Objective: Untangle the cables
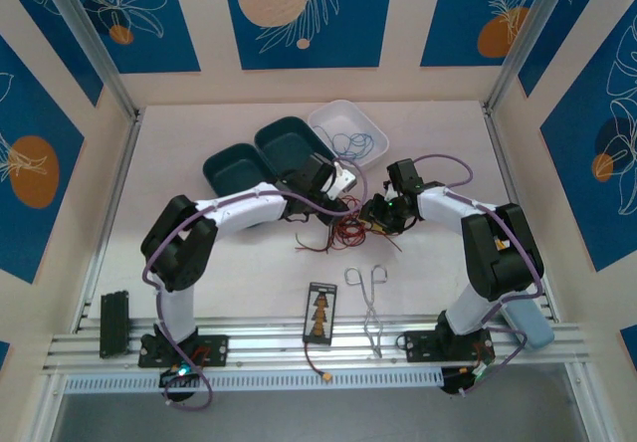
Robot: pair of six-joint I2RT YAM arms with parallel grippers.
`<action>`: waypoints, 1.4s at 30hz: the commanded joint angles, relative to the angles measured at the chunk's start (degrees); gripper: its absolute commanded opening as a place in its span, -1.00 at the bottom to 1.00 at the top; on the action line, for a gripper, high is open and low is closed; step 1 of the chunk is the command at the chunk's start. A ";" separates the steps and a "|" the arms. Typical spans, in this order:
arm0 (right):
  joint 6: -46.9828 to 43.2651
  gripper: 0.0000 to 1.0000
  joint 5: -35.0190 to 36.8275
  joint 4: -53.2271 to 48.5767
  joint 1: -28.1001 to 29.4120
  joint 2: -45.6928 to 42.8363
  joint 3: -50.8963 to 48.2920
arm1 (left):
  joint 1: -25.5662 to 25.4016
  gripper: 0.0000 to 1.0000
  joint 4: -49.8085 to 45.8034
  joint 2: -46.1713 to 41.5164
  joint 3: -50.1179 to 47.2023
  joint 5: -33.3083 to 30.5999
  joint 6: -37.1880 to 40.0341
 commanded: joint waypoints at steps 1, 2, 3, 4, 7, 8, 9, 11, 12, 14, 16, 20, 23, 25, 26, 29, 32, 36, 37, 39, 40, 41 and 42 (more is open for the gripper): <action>0.30 -0.21 -1.04 -0.32 0.32 1.27 2.02 | -0.20 -0.44 -1.50 -1.28 -1.22 -0.76 0.91; 0.30 -0.21 -1.12 -0.23 0.33 1.25 2.06 | -0.29 -0.44 -1.33 -1.05 -1.40 -0.63 0.70; 0.38 -0.21 -1.22 -0.23 0.43 1.29 2.16 | -0.19 -0.43 -1.12 -0.77 -1.56 -0.37 0.49; 0.39 -0.21 -1.13 -0.29 0.41 1.35 2.26 | -0.19 -0.42 -0.89 -0.53 -1.67 0.05 0.29; 0.30 -0.21 -1.21 -0.41 0.63 1.36 2.33 | -0.21 -0.21 -0.02 0.14 -1.89 1.38 -0.45; 0.29 -0.21 -1.14 -0.49 0.73 1.37 2.34 | -0.21 -0.13 0.13 0.26 -1.80 1.60 -0.43; 0.30 -0.21 -1.14 -0.49 0.68 1.35 2.27 | -0.21 -0.11 0.13 0.49 -1.76 1.53 -0.55; 0.30 -0.21 -1.09 -0.49 0.68 1.34 2.24 | -0.24 -0.11 0.02 0.76 -1.76 0.89 -0.68; 0.30 -0.21 -0.96 -0.49 0.68 1.28 2.18 | -0.19 -0.14 -0.05 0.81 -1.80 0.38 -0.65; 0.37 -0.21 -0.80 -0.44 0.75 1.28 2.07 | -0.10 -0.27 -0.33 0.81 -2.02 -0.30 -0.77; 0.39 -0.21 -0.61 -0.51 0.67 1.23 1.98 | 0.06 -0.46 -0.26 0.80 -2.28 -0.18 -0.99; 0.51 -0.22 -0.18 -0.49 0.55 1.00 1.72 | 0.07 -0.83 0.33 0.35 -3.02 -0.10 -1.71; 0.56 -0.27 0.47 -0.61 0.39 0.18 1.21 | 0.11 -0.99 0.35 -1.17 -3.42 -0.51 -2.13; 0.41 -0.28 1.20 -0.72 -0.04 -0.77 0.68 | 0.26 -0.99 0.27 -3.23 -3.90 -1.59 -2.15; 0.39 -0.29 1.53 -0.88 -0.36 -1.15 0.50 | 0.19 -0.99 0.27 -4.38 -4.16 -2.19 -2.16; 0.21 -0.39 2.46 -1.41 -1.46 -2.76 -0.28 | 0.22 -0.99 0.87 -8.90 -5.84 -5.41 -2.27; 0.30 -0.48 2.90 -1.20 -3.03 -4.60 -1.50 | 0.30 -0.99 1.05 -13.44 -7.50 -8.50 -2.17; 0.30 -0.54 3.39 -1.20 -5.25 -6.84 -3.05 | 0.45 -1.00 2.17 -18.65 -10.31 -10.89 -2.00; 0.30 -0.55 3.59 -1.20 -5.77 -7.42 -3.39 | 0.39 -1.00 2.74 -19.63 -11.14 -10.86 -1.99; 0.30 -0.57 3.87 -1.37 -6.55 -8.72 -4.10 | 0.43 -1.00 3.83 -21.14 -12.24 -10.45 -2.13; 0.38 -0.57 4.12 -1.53 -6.98 -9.47 -4.39 | 0.42 -0.99 4.18 -21.74 -12.67 -10.06 -2.13; 0.39 -0.57 4.26 -1.62 -7.21 -10.25 -4.71 | 0.39 -0.99 4.44 -22.08 -12.91 -9.46 -2.18; 0.39 -0.57 4.32 -1.80 -7.41 -11.13 -4.94 | 0.44 -0.98 4.94 -22.34 -13.26 -8.79 -2.17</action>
